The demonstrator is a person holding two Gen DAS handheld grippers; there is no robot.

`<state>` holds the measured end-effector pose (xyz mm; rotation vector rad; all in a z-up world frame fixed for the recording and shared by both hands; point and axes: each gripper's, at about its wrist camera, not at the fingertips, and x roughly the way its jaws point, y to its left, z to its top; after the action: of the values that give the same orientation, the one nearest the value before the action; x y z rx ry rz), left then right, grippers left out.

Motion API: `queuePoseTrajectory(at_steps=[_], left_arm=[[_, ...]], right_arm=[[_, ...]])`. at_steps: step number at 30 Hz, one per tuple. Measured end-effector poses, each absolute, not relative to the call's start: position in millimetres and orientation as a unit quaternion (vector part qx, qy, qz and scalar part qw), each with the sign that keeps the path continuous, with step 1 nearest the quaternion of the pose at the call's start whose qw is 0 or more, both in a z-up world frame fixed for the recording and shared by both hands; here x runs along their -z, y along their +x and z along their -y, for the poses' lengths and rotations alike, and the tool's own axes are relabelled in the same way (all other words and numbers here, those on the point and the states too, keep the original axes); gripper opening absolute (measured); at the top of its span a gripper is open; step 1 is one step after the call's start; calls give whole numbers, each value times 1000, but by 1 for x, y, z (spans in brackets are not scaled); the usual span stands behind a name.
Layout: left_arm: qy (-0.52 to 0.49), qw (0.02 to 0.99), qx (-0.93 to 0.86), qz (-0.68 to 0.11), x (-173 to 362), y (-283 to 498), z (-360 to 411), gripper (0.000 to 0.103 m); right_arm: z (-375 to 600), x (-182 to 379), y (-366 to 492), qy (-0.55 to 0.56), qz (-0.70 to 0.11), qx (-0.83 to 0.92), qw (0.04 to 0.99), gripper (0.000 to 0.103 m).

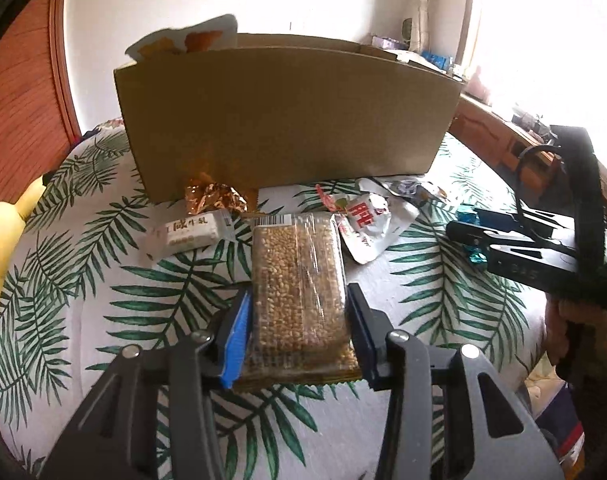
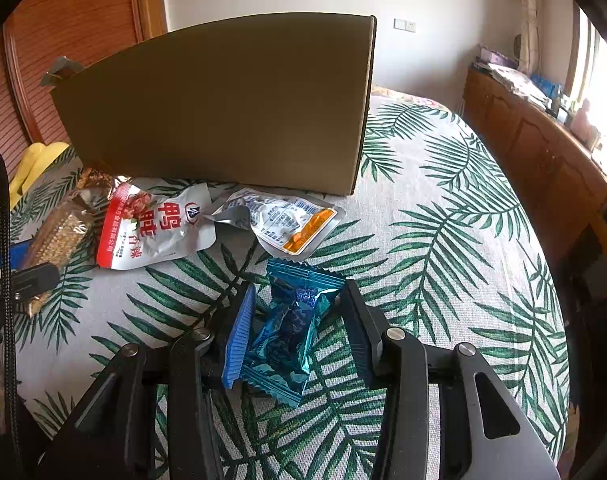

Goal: Organize snacks
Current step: 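Close the right gripper on the blue candy while the left gripper grasps the clear granola bar, then lift both held packets and carry them over the open box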

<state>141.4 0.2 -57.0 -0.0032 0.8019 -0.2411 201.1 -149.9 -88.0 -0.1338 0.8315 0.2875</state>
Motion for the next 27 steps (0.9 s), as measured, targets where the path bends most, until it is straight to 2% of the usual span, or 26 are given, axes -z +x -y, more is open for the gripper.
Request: queuePoseTrajectory(at_steps=[3, 7, 19, 27], left_arm=[[-5, 913, 123, -388, 54, 140, 2, 43], [-9, 914, 128, -385, 52, 137, 1, 42], [-2, 926, 133, -352, 22, 119, -13, 42], [12, 935, 135, -328, -18, 106, -36, 42]], right_arm=[[149, 87, 199, -67, -399, -138, 904, 33], [151, 86, 196, -67, -398, -143, 904, 29], [173, 48, 169, -34, -357, -165, 919, 29], [162, 18, 160, -35, -325, -184, 927, 29]])
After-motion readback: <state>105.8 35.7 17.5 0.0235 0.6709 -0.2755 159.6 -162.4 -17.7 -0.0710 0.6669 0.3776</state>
